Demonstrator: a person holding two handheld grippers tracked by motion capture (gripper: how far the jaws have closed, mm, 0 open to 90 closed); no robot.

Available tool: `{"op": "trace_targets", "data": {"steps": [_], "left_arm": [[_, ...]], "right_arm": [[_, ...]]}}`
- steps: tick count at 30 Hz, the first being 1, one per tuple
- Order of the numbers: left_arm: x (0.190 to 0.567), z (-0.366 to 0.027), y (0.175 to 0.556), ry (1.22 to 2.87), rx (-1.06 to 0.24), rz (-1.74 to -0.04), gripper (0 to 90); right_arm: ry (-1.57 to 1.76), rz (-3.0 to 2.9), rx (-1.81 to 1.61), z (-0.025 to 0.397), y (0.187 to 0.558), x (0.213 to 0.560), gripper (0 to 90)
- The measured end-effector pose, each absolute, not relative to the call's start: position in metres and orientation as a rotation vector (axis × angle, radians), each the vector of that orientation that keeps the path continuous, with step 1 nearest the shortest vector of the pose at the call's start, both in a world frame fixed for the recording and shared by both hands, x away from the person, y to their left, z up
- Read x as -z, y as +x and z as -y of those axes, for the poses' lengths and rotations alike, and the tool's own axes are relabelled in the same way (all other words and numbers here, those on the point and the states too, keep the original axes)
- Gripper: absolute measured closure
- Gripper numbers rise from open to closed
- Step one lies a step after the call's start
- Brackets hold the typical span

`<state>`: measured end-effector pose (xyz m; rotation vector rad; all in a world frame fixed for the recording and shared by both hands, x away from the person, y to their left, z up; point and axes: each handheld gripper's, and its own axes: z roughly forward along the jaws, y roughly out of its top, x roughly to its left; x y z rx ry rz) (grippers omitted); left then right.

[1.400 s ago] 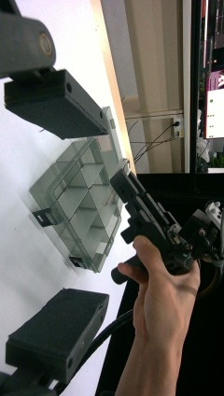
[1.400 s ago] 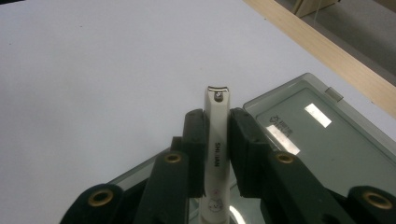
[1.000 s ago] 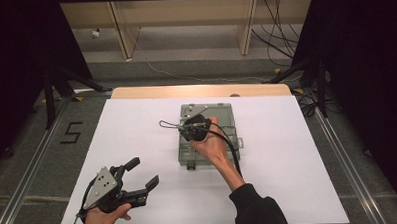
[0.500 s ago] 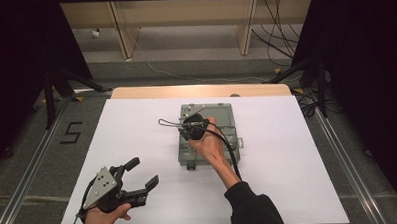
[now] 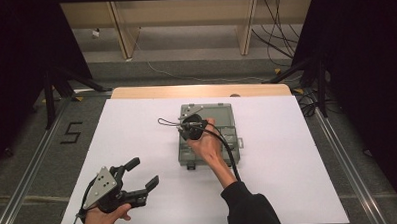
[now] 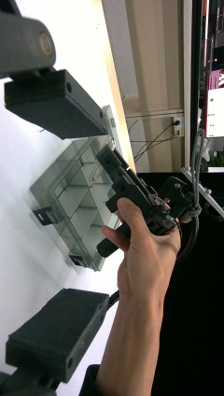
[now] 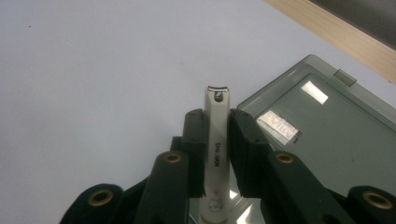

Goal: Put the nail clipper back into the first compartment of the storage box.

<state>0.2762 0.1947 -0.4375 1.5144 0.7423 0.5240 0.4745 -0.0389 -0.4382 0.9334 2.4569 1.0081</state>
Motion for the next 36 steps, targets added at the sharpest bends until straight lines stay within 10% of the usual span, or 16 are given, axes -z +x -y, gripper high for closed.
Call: {"op": "trace_targets", "data": {"steps": [17,36], "left_arm": [[0.437,-0.195,0.276,1.514,-0.521,-0.744,15.5],[0.438,-0.195,0.276,1.517,-0.524,-0.744,15.6]], "right_arm": [[0.979,-2.468,-0.961,0.04,0.477,0.445,77.4],[0.933,-2.466,-1.018,0.054,0.469,0.422,48.4]]}}
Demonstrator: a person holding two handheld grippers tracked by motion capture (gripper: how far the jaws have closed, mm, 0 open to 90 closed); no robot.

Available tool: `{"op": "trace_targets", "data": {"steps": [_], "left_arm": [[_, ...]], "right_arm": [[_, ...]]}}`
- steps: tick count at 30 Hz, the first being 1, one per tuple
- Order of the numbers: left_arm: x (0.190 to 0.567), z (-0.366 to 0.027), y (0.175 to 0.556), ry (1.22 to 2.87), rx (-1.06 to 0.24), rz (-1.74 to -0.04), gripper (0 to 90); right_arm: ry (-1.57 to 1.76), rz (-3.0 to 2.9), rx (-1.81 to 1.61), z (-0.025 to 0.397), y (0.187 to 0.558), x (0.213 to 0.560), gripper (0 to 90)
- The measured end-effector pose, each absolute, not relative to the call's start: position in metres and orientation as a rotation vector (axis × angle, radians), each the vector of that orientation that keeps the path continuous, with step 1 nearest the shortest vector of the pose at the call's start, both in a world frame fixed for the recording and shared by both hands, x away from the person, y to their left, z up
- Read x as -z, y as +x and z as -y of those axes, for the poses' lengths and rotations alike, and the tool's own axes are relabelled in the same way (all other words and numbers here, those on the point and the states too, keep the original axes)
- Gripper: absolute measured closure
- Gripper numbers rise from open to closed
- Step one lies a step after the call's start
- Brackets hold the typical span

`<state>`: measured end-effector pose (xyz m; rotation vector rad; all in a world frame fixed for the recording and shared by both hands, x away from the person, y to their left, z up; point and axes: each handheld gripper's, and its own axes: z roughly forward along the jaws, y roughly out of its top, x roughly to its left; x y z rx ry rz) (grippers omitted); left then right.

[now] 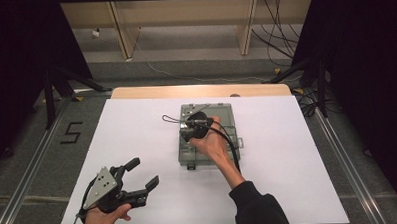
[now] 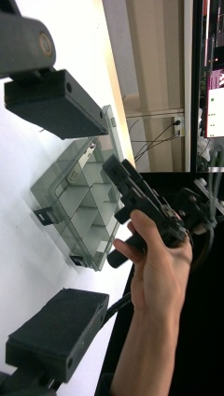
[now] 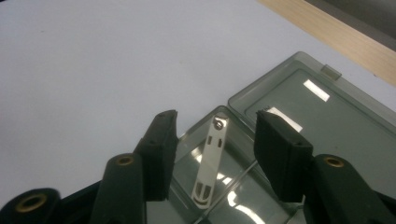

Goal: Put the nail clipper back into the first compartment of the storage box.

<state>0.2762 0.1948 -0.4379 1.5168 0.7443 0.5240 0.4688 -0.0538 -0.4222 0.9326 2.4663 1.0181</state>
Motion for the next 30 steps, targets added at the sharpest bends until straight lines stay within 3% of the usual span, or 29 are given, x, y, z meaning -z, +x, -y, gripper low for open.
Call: {"op": "trace_targets", "data": {"steps": [11,30], "left_arm": [[0.439,-0.194,0.277,1.522,-0.523,-0.747,15.5],[0.439,-0.194,0.277,1.523,-0.525,-0.746,15.5]], "right_arm": [[0.826,-2.439,-1.134,0.073,0.437,0.391,34.0],[0.793,-2.375,-1.234,0.089,0.415,0.376,32.0]]}}
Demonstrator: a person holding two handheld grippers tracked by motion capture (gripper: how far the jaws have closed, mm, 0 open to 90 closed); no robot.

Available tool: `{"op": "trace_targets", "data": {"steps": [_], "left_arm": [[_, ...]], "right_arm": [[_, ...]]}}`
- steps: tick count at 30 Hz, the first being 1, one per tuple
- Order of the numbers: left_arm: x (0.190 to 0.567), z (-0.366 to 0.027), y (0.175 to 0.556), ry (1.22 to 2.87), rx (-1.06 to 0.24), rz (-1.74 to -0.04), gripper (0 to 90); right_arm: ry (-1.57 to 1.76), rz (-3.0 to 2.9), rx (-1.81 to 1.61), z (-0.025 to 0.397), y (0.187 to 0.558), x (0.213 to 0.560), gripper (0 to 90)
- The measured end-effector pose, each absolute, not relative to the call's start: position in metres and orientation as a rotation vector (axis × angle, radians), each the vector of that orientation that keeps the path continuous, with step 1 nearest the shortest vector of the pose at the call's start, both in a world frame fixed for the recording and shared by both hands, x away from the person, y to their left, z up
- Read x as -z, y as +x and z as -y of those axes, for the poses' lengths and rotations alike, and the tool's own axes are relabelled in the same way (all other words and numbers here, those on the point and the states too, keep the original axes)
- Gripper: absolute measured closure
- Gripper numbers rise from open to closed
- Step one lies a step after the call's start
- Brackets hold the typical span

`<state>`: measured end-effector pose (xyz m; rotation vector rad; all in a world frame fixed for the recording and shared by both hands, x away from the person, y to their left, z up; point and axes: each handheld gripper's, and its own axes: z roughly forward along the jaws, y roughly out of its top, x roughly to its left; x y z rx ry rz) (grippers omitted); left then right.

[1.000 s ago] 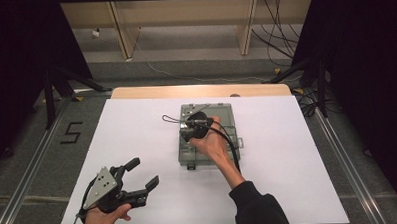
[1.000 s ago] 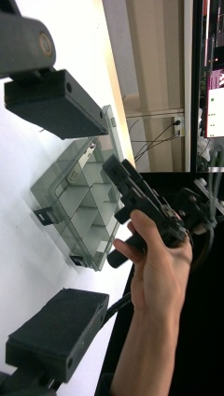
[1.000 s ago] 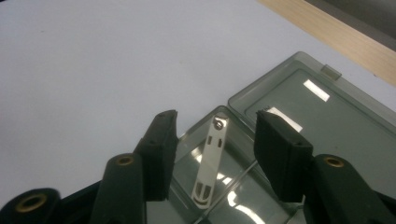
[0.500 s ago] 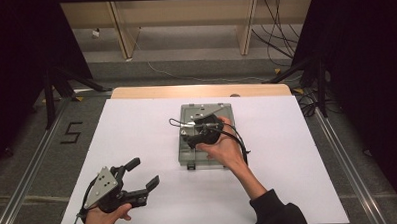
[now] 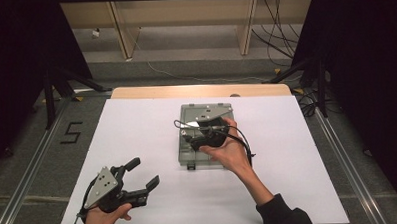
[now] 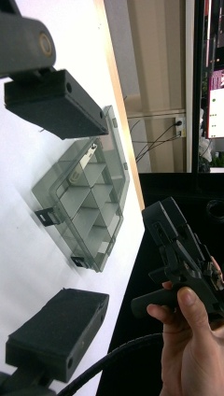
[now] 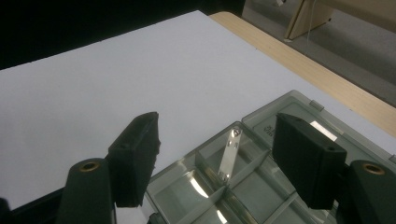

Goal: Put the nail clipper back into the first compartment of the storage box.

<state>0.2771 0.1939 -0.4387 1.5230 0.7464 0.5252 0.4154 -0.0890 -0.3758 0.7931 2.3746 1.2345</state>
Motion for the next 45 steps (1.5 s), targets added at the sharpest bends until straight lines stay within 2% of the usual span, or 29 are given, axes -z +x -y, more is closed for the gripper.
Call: {"op": "trace_targets", "data": {"steps": [18,45], "left_arm": [[0.439,-0.194,0.277,1.523,-0.525,-0.748,15.6],[0.439,-0.193,0.278,1.52,-0.524,-0.733,15.5]], "right_arm": [[0.781,-2.361,-1.35,0.094,0.401,0.369,28.0],[0.74,-2.255,-1.435,0.138,0.376,0.363,23.3]]}}
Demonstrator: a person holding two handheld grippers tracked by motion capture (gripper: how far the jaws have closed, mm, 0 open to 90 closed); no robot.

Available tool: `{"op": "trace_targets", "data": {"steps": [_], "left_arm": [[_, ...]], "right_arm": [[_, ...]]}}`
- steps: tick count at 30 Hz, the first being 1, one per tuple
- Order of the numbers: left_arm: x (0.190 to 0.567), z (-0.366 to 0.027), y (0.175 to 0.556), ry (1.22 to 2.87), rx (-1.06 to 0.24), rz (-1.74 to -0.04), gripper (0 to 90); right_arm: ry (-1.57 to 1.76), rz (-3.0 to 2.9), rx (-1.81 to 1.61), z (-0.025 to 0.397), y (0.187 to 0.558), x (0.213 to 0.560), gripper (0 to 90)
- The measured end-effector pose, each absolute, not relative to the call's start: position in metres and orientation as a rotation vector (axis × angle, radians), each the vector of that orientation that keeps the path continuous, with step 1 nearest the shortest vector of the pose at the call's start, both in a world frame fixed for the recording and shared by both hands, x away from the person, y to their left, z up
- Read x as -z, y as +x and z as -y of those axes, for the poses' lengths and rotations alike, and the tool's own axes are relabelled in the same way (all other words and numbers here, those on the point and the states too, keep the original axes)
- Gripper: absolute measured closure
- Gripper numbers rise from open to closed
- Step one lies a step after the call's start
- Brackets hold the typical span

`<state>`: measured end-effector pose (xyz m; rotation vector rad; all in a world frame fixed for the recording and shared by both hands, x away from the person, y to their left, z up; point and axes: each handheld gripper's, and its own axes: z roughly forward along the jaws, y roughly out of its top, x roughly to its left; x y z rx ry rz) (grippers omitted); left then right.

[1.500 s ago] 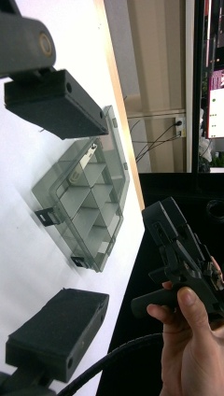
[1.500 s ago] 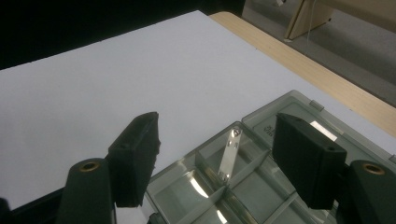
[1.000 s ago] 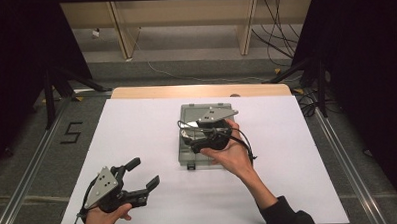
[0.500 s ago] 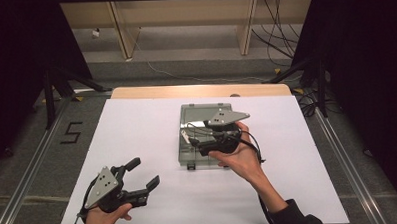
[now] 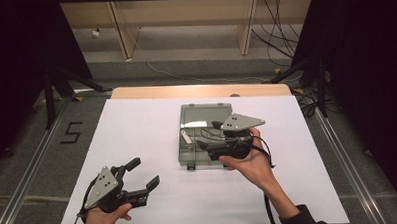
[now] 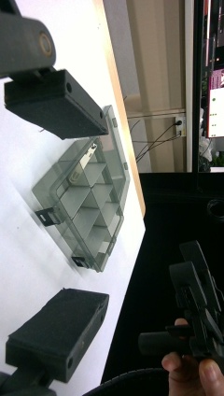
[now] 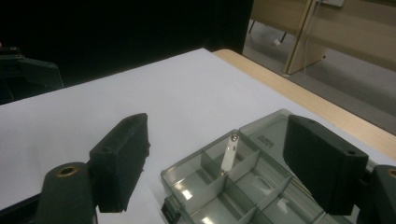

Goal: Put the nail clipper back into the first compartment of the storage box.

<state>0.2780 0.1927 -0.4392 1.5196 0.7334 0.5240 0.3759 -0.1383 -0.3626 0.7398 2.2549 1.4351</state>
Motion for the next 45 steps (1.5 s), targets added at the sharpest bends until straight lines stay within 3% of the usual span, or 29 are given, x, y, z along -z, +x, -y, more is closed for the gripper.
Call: {"op": "trace_targets", "data": {"steps": [45], "left_arm": [[0.438,-0.193,0.277,1.533,-0.524,-0.736,15.5]], "right_arm": [[0.782,-2.142,-1.542,0.201,0.321,0.386,17.0]]}}
